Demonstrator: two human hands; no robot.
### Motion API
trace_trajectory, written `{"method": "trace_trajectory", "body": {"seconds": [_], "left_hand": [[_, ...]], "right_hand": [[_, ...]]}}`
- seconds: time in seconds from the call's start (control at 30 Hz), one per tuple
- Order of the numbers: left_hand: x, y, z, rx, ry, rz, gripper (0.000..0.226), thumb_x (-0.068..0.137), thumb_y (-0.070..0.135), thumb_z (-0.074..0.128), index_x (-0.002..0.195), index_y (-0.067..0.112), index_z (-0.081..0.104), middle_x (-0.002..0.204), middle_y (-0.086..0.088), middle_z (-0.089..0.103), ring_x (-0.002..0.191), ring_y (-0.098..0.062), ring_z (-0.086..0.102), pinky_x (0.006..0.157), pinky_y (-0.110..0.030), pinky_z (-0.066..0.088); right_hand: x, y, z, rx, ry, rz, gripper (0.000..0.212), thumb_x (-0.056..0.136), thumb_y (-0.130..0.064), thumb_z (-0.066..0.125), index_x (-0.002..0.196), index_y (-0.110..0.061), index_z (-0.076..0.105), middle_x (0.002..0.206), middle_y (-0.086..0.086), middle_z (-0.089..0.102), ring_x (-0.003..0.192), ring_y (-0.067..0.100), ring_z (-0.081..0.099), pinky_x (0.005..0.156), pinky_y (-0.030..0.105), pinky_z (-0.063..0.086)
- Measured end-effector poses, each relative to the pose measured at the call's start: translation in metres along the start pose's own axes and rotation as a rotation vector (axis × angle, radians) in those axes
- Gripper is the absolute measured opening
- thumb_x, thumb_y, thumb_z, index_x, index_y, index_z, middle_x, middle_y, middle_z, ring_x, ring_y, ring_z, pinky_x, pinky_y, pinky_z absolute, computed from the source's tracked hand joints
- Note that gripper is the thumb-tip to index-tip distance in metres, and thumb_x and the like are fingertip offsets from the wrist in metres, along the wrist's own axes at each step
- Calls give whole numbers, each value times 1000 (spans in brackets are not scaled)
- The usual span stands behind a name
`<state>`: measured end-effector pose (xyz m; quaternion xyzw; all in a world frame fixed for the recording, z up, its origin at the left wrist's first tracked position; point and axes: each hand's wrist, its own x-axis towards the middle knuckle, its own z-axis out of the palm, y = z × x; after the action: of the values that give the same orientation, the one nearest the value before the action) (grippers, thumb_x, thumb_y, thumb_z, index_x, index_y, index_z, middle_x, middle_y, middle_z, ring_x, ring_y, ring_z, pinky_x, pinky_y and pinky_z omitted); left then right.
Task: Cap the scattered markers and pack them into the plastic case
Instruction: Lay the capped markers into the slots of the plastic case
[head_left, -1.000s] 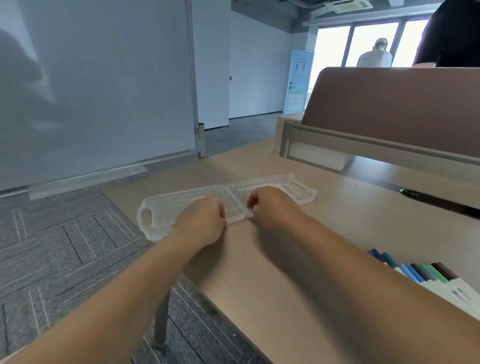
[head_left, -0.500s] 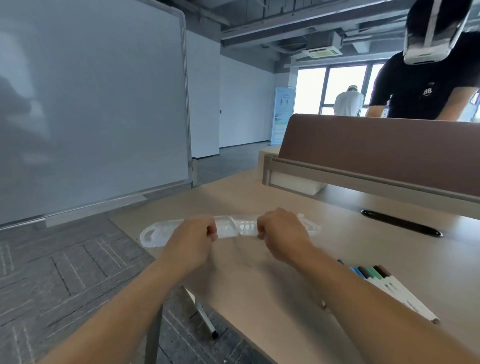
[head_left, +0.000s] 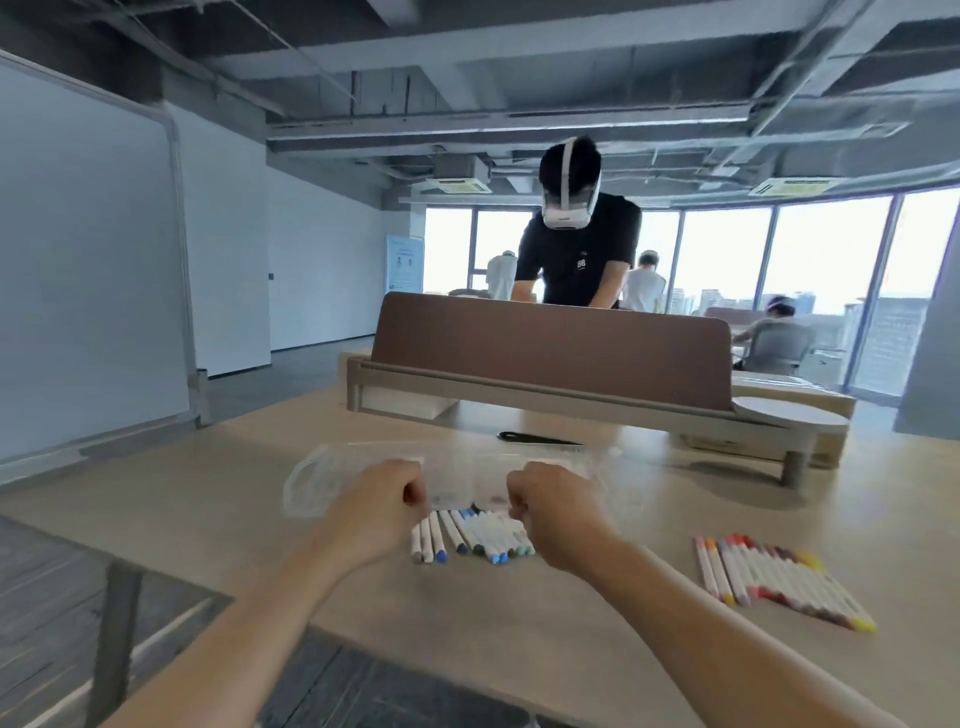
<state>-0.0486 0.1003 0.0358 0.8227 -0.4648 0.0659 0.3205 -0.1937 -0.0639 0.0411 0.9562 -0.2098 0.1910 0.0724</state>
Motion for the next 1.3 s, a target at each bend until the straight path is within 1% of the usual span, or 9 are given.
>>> {"method": "trace_trajectory", "body": {"seconds": [0.1, 0.27, 0.33, 0.5, 0.6, 0.7, 0.97, 1.13, 1.3], "left_hand": [[-11, 45, 22, -73, -72, 45, 27, 87, 12, 65, 66, 22, 51, 74, 6, 57, 64, -5, 51, 54, -16, 35], [-32, 106, 59, -51, -170, 136, 21, 83, 22, 70, 69, 25, 55, 78, 8, 61, 72, -9, 56, 68, -26, 43], [-40, 127, 73, -25, -225, 181, 17, 85, 21, 68, 72, 24, 56, 82, 8, 62, 75, -8, 57, 68, -22, 45], [-52, 175, 99, 13, -330, 242, 10, 84, 20, 63, 76, 19, 58, 82, 3, 65, 76, -13, 61, 73, -32, 51], [-58, 200, 115, 26, -390, 283, 7, 84, 17, 62, 78, 17, 59, 84, 2, 65, 75, -11, 58, 72, -28, 49], [-62, 221, 125, 45, -433, 351, 9, 84, 14, 60, 77, 20, 58, 77, 7, 59, 67, -5, 51, 58, -14, 39], [-69, 237, 135, 133, -528, 364, 10, 89, 18, 57, 81, 25, 56, 72, 11, 54, 61, 2, 46, 46, -12, 34], [-61, 224, 149, 34, -645, 287, 13, 78, 24, 71, 76, 25, 58, 85, 3, 67, 77, -13, 61, 66, -24, 44], [-59, 221, 152, 9, -666, 294, 12, 80, 29, 73, 77, 24, 62, 79, 9, 64, 71, -7, 57, 63, -23, 42]], "right_hand": [[-45, 36, -15, -7, -18, 66, 11, 95, -21, 57, 85, -26, 56, 93, -6, 58, 86, 18, 56, 65, 30, 40], [-119, 85, -34, -16, -81, 164, 17, 92, -15, 59, 81, -27, 55, 94, -5, 61, 86, 18, 59, 76, 35, 52], [-142, 101, -39, -37, -115, 178, 16, 93, -13, 57, 83, -25, 55, 96, -2, 60, 87, 20, 58, 78, 35, 51], [-195, 137, -44, -74, -164, 254, 14, 93, -10, 59, 94, -23, 63, 99, -5, 62, 86, 15, 60, 79, 36, 55], [-221, 155, -44, -93, -190, 287, 9, 94, -15, 61, 96, -24, 62, 104, -6, 63, 92, 17, 61, 81, 36, 55], [-241, 168, -44, -103, -240, 287, 6, 97, -22, 60, 102, -20, 61, 116, 0, 62, 103, 21, 61, 85, 37, 55], [-255, 175, -49, -57, -325, 338, 20, 96, -22, 52, 109, -16, 66, 107, 7, 67, 98, 28, 64, 86, 39, 54], [-252, 182, -38, 16, -403, 371, 20, 96, -39, 60, 111, -29, 67, 107, -4, 68, 94, 20, 64, 85, 36, 56], [-250, 188, -39, 146, -422, 392, 23, 93, -41, 62, 111, -28, 71, 110, -7, 68, 97, 14, 62, 90, 31, 54]]}}
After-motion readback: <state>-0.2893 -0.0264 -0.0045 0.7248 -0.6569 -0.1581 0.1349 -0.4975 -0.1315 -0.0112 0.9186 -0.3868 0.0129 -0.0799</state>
